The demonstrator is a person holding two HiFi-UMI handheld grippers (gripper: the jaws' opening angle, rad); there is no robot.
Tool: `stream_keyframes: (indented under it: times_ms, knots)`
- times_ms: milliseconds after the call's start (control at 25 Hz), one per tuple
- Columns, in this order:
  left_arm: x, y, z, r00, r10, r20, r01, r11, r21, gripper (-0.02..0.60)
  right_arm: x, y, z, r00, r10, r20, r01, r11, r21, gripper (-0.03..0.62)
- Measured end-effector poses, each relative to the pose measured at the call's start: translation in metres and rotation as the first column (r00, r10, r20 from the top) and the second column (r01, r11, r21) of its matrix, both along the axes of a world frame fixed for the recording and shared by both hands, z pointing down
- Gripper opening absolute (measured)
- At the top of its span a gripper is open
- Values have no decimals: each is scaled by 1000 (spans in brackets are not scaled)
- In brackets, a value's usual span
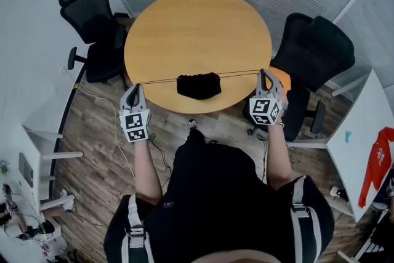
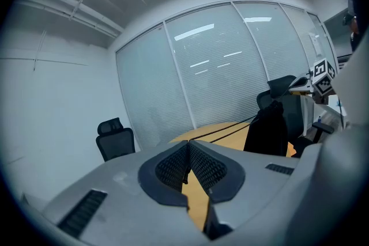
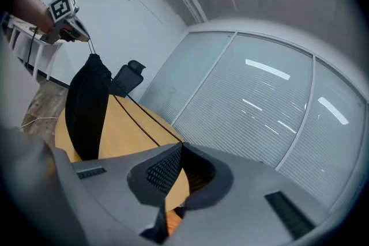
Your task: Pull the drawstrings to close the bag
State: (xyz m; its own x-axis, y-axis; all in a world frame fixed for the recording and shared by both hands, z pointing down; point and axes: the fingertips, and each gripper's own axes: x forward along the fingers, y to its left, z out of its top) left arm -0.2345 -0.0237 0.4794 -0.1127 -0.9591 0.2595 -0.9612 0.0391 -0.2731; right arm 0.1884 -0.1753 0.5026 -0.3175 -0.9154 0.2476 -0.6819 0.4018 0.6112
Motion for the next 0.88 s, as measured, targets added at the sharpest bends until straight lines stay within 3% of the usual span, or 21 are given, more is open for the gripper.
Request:
stream_keyframes:
  times_ms: [360, 880]
  knots:
    - [-17, 0, 2, 999, -31, -34, 31, 1000, 2, 17, 16, -4, 4, 997, 72, 5, -72, 997, -19, 57]
    - [-44, 8, 4, 996, -86, -39, 85, 996, -10, 15, 23, -10, 4, 996, 84, -13, -84, 996, -23, 56]
